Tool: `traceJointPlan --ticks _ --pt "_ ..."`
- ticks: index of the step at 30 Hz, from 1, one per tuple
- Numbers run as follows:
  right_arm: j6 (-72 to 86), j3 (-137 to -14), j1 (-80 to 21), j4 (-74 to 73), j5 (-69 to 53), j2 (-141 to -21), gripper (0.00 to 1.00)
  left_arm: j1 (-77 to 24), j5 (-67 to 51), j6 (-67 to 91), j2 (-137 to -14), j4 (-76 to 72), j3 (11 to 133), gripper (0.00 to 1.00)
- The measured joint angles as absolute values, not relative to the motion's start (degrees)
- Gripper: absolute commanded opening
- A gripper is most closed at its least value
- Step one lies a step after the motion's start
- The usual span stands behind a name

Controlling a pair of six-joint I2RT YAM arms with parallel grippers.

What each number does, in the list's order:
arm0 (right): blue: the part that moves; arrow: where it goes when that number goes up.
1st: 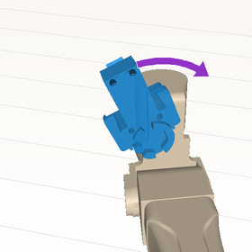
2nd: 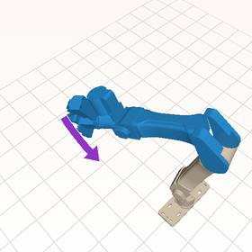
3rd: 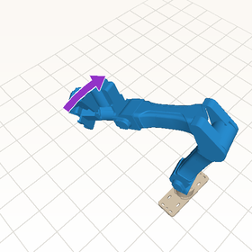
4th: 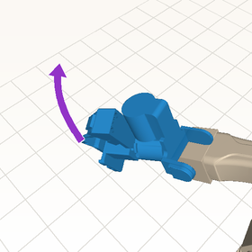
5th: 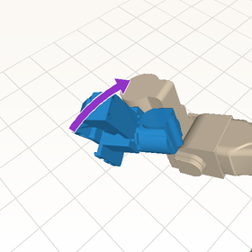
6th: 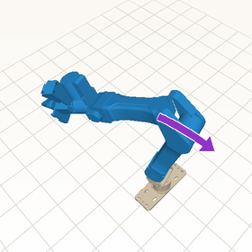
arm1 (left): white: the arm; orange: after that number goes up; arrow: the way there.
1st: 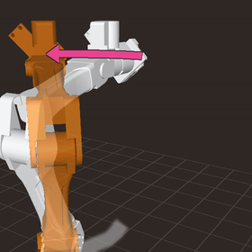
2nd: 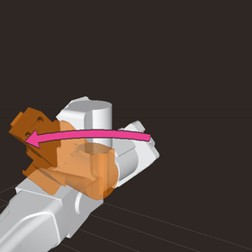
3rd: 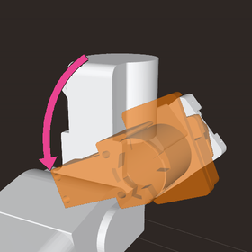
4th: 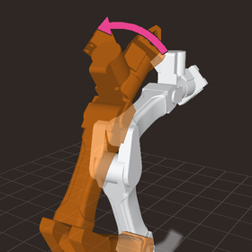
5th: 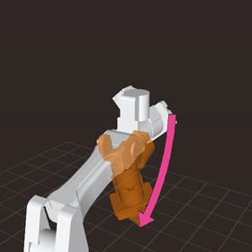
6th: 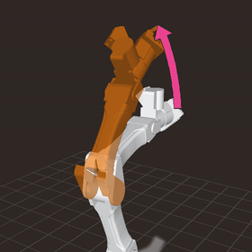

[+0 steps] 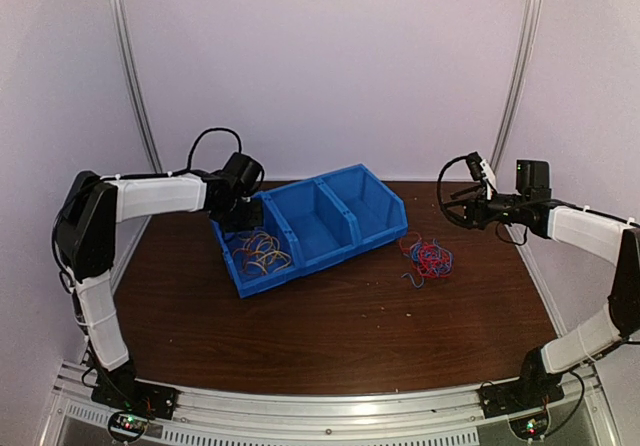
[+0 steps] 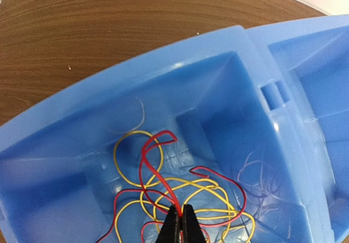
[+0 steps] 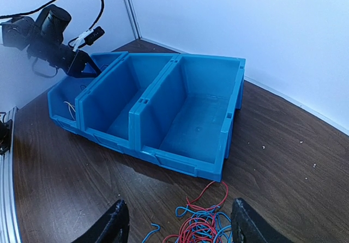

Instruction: Untangle the cables

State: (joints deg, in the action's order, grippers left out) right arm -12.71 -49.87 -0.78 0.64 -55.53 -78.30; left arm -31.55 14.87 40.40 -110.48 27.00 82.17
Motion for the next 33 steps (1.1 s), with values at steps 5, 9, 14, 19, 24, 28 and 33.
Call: traceJointPlan --ticks 5,9,14,19,24,28,33 --pt "-12.95 -49.87 -0.78 0.64 -55.53 -78.37 0.64 -31.59 15.09 37.82 -105.97 28.36 83.74 0.0" --pt "-13.17 -49.87 -0.78 0.64 -55.55 -78.78 0.64 -31.94 15.22 34.7 -101.12 30.09 90.56 0.0" --pt "-13.17 -49.87 -0.78 0.58 -55.53 -79.42 0.64 -32.93 14.26 30.04 -96.84 29.85 102.83 0.0" --pt "-13.34 -49.87 -0.78 0.56 -55.51 -79.46 0.64 -34.09 11.09 26.61 -96.31 27.46 114.96 0.0" --pt "-13.76 -49.87 -0.78 0.45 -55.31 -79.46 0.64 -34.46 7.25 25.28 -99.83 25.28 127.74 0.0" --pt "-13.87 -49.89 -0.78 -0.47 -55.16 -79.46 0.64 -34.52 4.05 25.19 -102.1 21.93 131.59 0.0" --pt "-14.31 -49.87 -0.78 -0.69 -55.05 -79.48 0.64 -34.59 0.49 26.41 -104.9 19.66 130.34 0.0"
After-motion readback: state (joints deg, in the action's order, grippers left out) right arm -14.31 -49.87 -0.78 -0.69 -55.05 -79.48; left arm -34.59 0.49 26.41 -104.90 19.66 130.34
